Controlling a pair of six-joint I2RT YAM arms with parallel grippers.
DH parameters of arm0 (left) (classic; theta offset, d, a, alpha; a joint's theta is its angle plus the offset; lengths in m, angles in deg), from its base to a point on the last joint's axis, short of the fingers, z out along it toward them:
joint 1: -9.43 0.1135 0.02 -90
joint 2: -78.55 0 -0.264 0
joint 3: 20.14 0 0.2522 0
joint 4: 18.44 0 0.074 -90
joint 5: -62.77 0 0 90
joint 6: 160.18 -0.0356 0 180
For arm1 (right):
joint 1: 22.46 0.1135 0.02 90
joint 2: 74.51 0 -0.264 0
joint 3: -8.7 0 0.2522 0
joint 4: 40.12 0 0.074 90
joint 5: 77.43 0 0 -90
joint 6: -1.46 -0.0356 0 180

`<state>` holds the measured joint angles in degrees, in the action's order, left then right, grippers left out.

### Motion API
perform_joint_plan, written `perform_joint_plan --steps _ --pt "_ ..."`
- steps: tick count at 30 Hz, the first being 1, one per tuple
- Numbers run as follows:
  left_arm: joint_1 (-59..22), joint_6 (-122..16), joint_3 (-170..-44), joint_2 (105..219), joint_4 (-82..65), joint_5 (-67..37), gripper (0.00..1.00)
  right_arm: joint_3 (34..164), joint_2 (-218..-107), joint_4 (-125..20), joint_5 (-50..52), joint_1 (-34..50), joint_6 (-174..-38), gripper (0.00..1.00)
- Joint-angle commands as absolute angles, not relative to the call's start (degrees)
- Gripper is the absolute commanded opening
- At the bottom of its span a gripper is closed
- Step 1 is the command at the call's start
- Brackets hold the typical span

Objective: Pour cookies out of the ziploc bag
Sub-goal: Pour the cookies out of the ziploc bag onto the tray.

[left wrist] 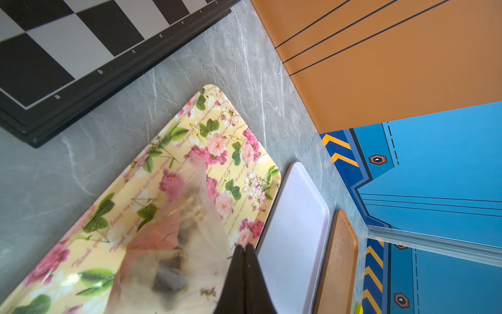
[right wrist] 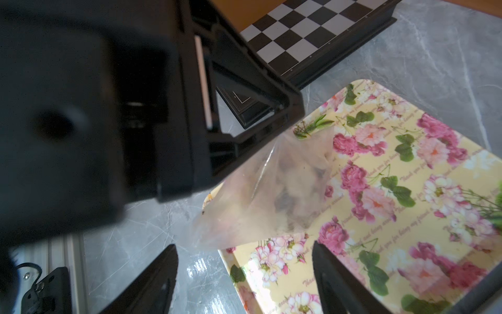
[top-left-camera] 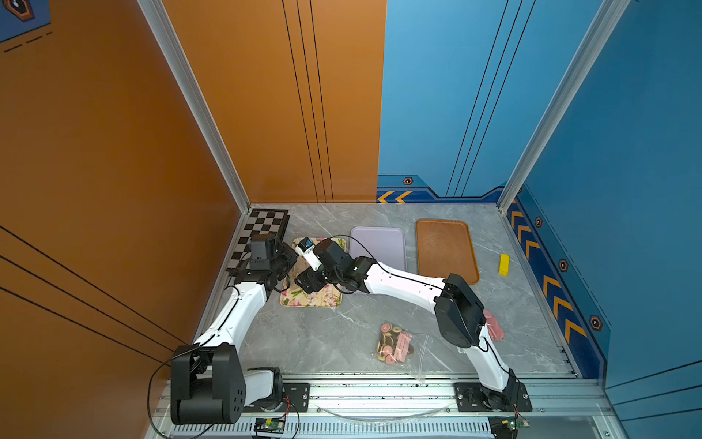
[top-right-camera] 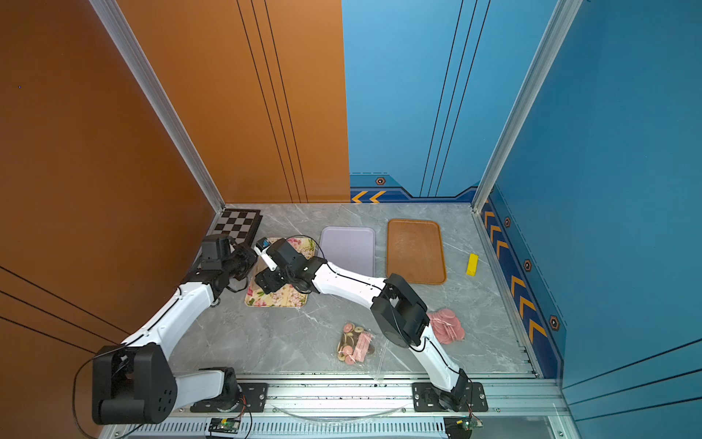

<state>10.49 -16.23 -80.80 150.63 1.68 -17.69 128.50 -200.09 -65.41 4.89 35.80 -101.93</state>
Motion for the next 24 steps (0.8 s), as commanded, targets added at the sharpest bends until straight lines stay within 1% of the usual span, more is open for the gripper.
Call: perform_joint_plan --steps 1,6,12,19,24 --pt "10.0 -15.0 -79.9 149.2 0.5 -16.1 0.0 129.8 -202.1 -64.8 9.1 36.0 -103.6 0.8" --pt "9.6 -14.2 -78.5 148.8 -0.7 -16.4 0.0 132.1 -203.6 -65.4 8.1 36.5 -105.2 0.78" --pt "9.3 -14.1 -78.0 148.9 -1.2 -16.3 0.0 130.5 -203.2 -62.9 8.0 37.8 -107.2 0.78" --pt "9.6 -17.6 -80.1 149.9 1.5 -15.9 0.0 123.2 -200.3 -59.6 9.4 36.6 -108.2 0.77" --pt "9.7 -23.4 -83.1 152.1 5.6 -15.3 0.0 115.6 -195.2 -56.9 8.8 34.4 -108.5 0.76"
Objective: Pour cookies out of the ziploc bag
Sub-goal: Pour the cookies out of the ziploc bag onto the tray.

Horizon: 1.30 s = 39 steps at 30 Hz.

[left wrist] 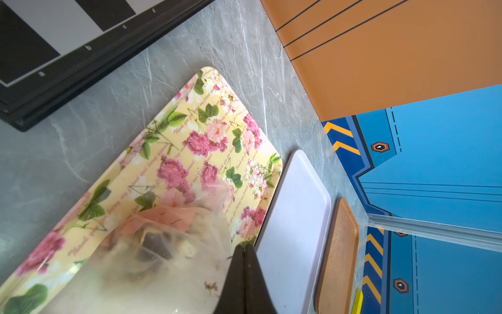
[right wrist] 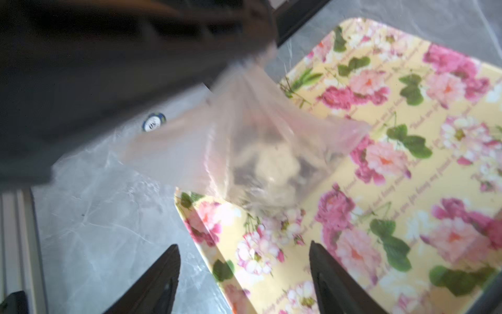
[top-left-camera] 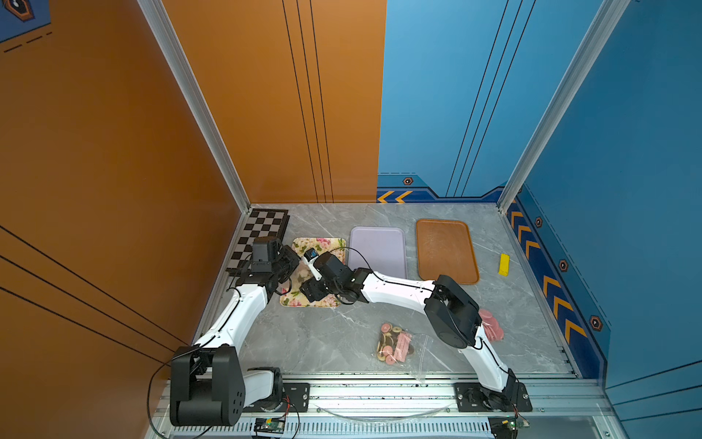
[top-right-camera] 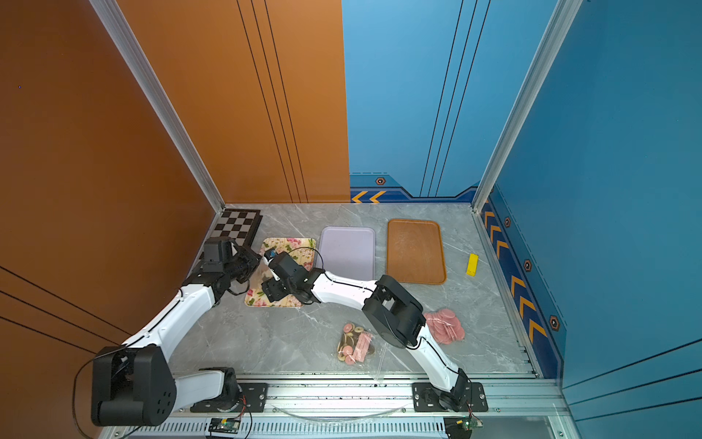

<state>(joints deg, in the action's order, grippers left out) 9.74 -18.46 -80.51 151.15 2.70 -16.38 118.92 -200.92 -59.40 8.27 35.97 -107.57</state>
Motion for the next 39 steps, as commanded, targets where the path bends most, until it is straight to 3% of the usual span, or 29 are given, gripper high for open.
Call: perform_joint_plan --steps 1,11,15,21,28,33,39 --pt "9.9 -24.4 -83.1 152.3 7.9 -15.7 0.0 113.6 -193.9 -56.3 8.7 33.9 -108.4 0.76" --pt "11.1 -30.3 -85.5 157.6 8.2 -14.3 0.01 103.3 -184.9 -55.2 4.0 29.6 -107.2 0.75" --pt "11.3 -34.5 -87.5 157.5 11.3 -15.8 0.15 103.3 -183.6 -56.6 2.8 29.5 -105.9 0.75" --pt "12.1 -40.7 -89.4 154.8 16.9 -21.7 0.46 101.8 -182.1 -56.5 0.2 28.7 -105.4 0.75" --pt "17.4 -48.7 -91.2 151.8 27.1 -24.8 0.67 97.8 -179.3 -54.4 -1.6 27.8 -105.8 0.74" --pt "23.8 -53.9 -94.5 158.5 31.6 -13.7 0.69 96.5 -178.4 -53.7 -2.6 27.5 -106.1 0.74" --pt "24.5 -55.5 -97.3 164.1 31.6 -11.3 0.7 94.2 -177.2 -51.8 -3.4 26.8 -107.0 0.74"
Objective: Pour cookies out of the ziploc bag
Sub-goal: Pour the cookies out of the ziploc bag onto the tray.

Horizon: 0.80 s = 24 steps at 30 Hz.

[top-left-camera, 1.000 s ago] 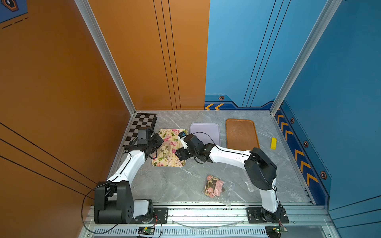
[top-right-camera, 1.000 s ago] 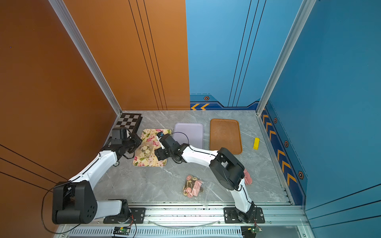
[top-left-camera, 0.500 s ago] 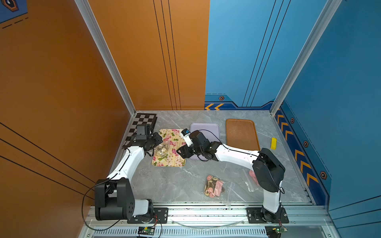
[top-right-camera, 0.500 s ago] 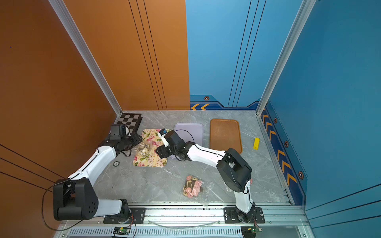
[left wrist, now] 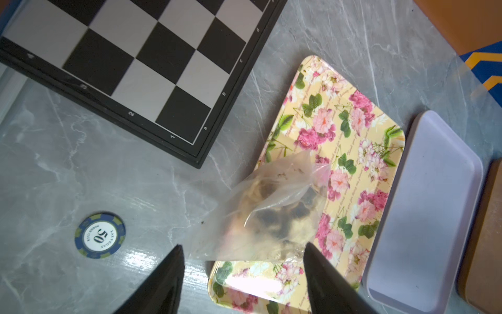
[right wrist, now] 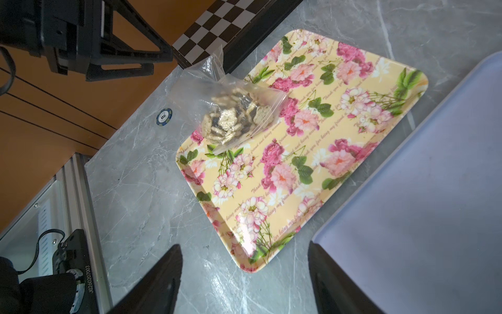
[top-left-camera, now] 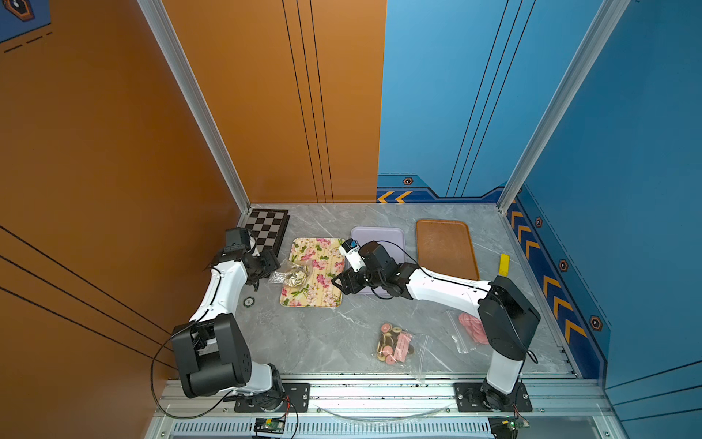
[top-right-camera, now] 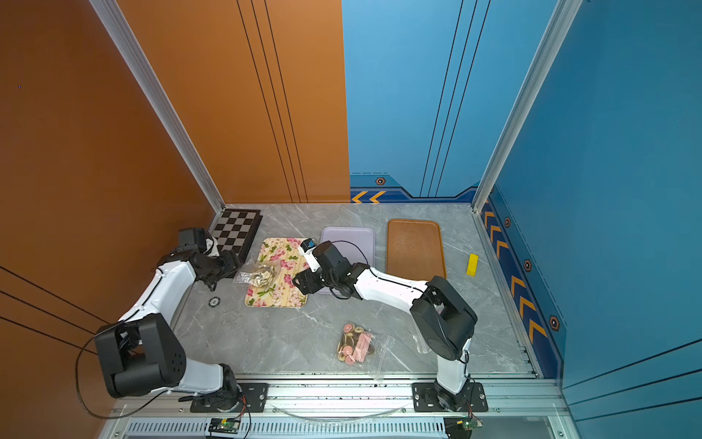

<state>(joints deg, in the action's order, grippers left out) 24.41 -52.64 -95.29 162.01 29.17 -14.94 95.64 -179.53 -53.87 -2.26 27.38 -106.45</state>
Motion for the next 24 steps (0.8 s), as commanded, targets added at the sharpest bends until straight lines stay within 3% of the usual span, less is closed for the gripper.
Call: perform_joint_plan --steps 1,5,13,19,24 --pt "24.6 -55.3 -97.3 164.9 31.6 -11.0 0.69 94.0 -177.0 -51.4 -3.6 26.7 -107.2 0.74" --pt "24.7 -54.9 -97.8 166.7 31.5 -11.2 0.62 93.1 -176.7 -51.2 -4.4 26.6 -107.4 0.74" --pt "23.4 -56.1 -97.5 167.7 31.5 -13.5 0.61 93.2 -175.4 -53.7 -10.6 24.6 -105.6 0.74" --pt "21.3 -56.0 -97.4 169.3 31.5 -14.4 0.48 105.4 -182.8 -64.5 -16.2 22.5 -98.8 0.77" --pt "19.3 -55.7 -96.9 169.1 31.5 -17.6 0.31 114.2 -192.1 -69.1 -27.0 20.6 -92.3 0.8"
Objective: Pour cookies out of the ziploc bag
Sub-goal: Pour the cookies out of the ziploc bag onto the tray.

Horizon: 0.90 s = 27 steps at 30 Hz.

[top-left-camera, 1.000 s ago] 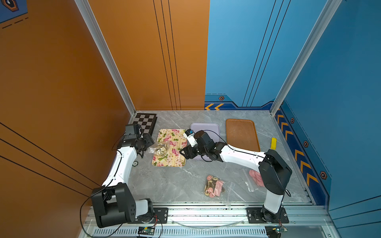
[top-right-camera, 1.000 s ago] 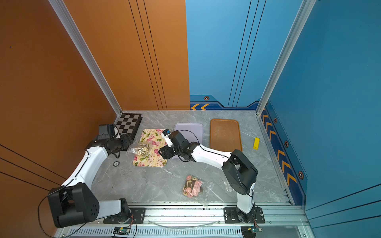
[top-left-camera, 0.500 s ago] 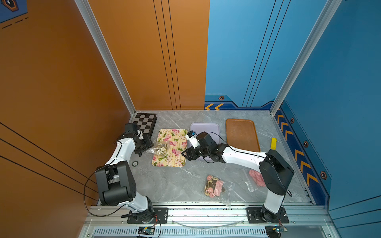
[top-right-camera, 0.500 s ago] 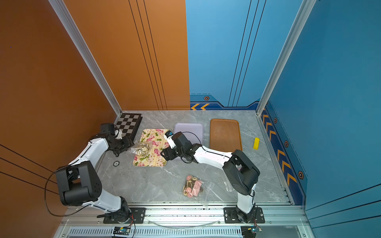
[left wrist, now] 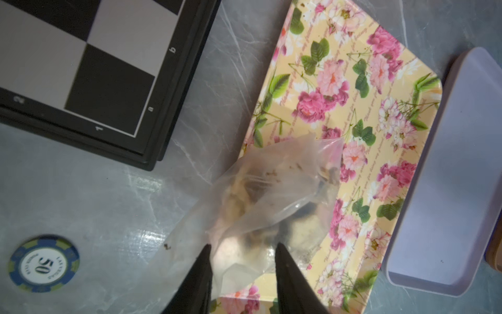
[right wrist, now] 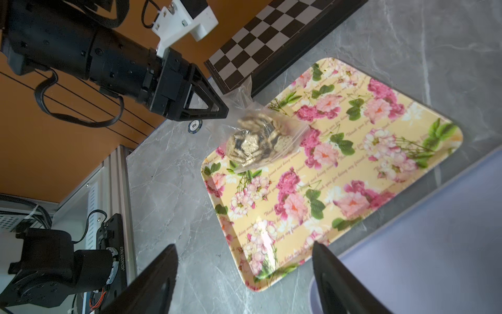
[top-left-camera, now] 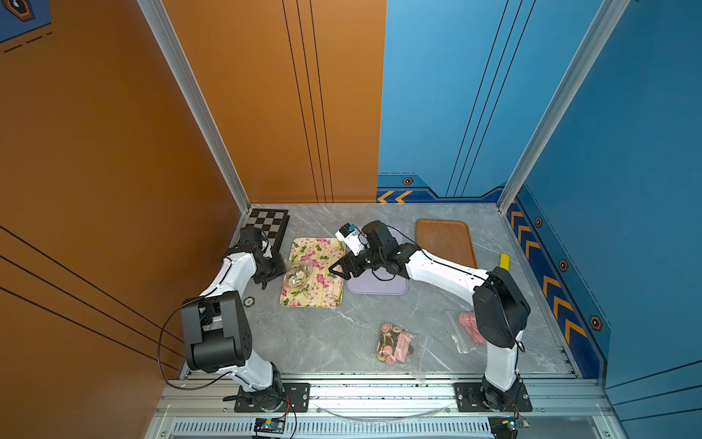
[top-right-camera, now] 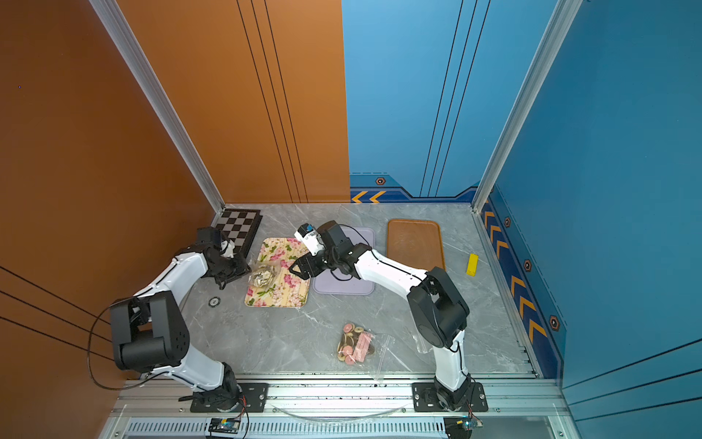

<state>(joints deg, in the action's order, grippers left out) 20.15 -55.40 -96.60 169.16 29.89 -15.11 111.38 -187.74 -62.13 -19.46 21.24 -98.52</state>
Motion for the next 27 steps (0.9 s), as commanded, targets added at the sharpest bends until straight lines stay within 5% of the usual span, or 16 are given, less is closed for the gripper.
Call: perform_joint_plan --steps 1,7,13,27 --pt "19.1 -55.6 -96.7 169.1 31.5 -18.2 0.27 114.8 -192.9 -70.0 -26.0 20.4 -91.1 0.81" --pt "17.7 -55.3 -95.7 166.9 31.5 -19.8 0.0 116.2 -193.6 -77.3 -16.0 19.0 -81.8 0.9" --pt "13.7 -54.6 -95.3 163.3 31.5 -22.1 0.0 120.6 -193.7 -78.7 -13.0 19.1 -81.9 0.99" --pt "5.9 -52.2 -99.6 160.3 31.5 -23.1 0.0 117.3 -195.4 -70.8 -9.3 22.6 -83.4 1.0"
